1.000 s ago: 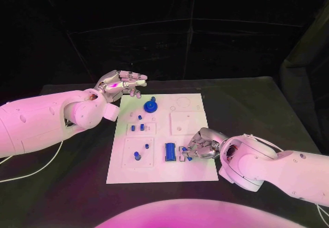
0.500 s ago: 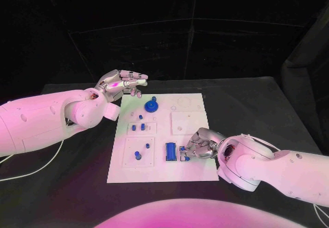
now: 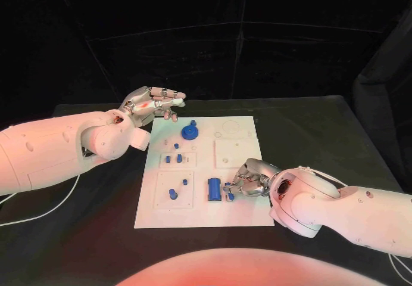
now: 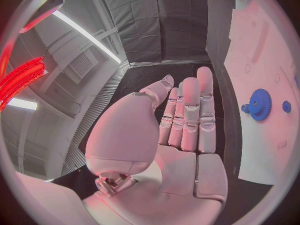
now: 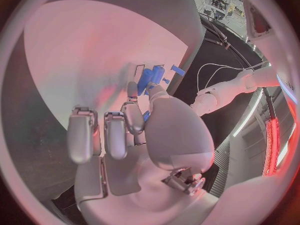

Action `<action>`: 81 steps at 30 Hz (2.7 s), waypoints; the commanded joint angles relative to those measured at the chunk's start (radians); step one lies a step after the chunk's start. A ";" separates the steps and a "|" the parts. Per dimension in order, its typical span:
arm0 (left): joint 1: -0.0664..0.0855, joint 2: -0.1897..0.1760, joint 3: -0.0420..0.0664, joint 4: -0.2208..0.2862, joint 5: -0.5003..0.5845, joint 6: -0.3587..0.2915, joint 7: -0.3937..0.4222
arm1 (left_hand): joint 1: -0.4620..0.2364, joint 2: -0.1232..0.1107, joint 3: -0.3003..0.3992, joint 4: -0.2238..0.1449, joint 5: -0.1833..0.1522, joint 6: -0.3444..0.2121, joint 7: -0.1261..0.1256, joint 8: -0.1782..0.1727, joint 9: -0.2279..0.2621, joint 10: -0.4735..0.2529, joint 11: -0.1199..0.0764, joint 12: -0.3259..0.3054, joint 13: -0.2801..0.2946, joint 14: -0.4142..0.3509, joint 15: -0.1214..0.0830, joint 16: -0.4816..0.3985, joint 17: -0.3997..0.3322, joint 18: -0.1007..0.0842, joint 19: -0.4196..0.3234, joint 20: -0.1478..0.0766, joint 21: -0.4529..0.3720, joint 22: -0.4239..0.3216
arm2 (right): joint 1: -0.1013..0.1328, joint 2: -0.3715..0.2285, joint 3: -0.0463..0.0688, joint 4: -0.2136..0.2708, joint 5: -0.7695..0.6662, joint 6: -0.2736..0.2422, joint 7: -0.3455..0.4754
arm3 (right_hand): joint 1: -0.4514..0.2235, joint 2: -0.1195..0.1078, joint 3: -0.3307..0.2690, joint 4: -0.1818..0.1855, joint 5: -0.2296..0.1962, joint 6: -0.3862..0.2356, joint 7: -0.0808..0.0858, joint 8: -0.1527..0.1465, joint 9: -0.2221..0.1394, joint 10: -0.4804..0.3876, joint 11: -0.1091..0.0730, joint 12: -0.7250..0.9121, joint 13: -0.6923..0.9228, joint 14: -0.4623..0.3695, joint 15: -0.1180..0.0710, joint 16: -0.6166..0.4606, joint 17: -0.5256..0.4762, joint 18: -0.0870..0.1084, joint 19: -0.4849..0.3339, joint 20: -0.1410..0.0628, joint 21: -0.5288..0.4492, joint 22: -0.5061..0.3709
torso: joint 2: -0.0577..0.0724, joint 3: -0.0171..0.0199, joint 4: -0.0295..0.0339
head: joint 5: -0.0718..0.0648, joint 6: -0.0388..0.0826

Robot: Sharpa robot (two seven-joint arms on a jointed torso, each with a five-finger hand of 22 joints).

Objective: Assemble the parts on the task board

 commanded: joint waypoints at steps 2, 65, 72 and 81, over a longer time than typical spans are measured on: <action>0.002 -0.001 0.001 0.003 0.003 0.011 0.004 | -0.001 0.008 -0.006 -0.001 0.002 -0.003 0.002 0.001 0.000 -0.005 -0.002 0.005 -0.001 -0.007 -0.001 -0.001 -0.001 0.005 0.004 0.003 -0.004 -0.001 | 0.000 0.003 -0.001 -0.003 -0.021 0.008 -0.013 | -0.016 -0.003 -0.010 0.011 -0.008 0.002 0.006 -0.002 0.001 0.009 0.002 -0.001 -0.001 0.076 -0.005 0.002 0.105 -0.012 0.016 -0.005 0.004 0.023 | 0.000 -0.0002 0.0001 | 0.000 0.000; 0.002 -0.002 0.001 0.001 0.003 0.012 0.001 | -0.001 0.008 -0.006 -0.001 0.002 -0.003 0.002 0.001 0.000 -0.005 -0.002 0.005 -0.001 -0.007 -0.001 -0.001 -0.001 0.005 0.004 0.003 -0.004 -0.001 | 0.000 -0.014 -0.001 -0.023 -0.078 0.135 0.006 | -0.001 0.003 -0.193 0.018 -0.240 -0.021 0.015 0.007 0.045 -0.006 0.011 -0.036 -0.007 0.074 0.002 -0.005 0.099 -0.010 0.010 0.002 -0.006 0.012 | -0.001 0.0002 -0.0002 | 0.000 -0.006; 0.002 -0.002 0.001 0.000 0.003 0.013 0.001 | -0.001 0.008 -0.006 -0.001 0.002 -0.003 0.002 0.001 0.000 -0.005 -0.002 0.005 -0.001 -0.007 -0.001 -0.001 -0.001 0.005 0.004 0.003 -0.004 -0.001 | 0.000 -0.029 -0.001 -0.012 -0.060 0.104 0.049 | -0.001 0.001 -0.209 0.020 -0.215 -0.025 0.016 0.005 0.047 -0.007 0.011 -0.040 -0.009 0.074 0.002 -0.006 0.097 -0.009 0.009 0.002 -0.008 0.010 | -0.002 0.0008 -0.0007 | -0.001 -0.003; 0.001 0.003 0.001 -0.010 0.003 0.014 0.008 | -0.004 0.008 -0.013 0.001 0.002 -0.004 0.001 0.001 0.000 -0.008 -0.002 0.008 -0.002 -0.008 -0.001 -0.001 -0.003 0.005 0.005 0.003 -0.007 -0.004 | 0.022 -0.063 0.000 -0.049 0.225 0.002 0.376 | 0.026 0.013 -0.229 0.023 -0.268 -0.144 0.059 -0.067 0.019 -0.060 0.046 -0.131 -0.072 0.060 0.029 -0.044 0.039 0.005 -0.024 0.021 -0.050 -0.062 | -0.005 -0.0018 -0.0035 | -0.005 0.016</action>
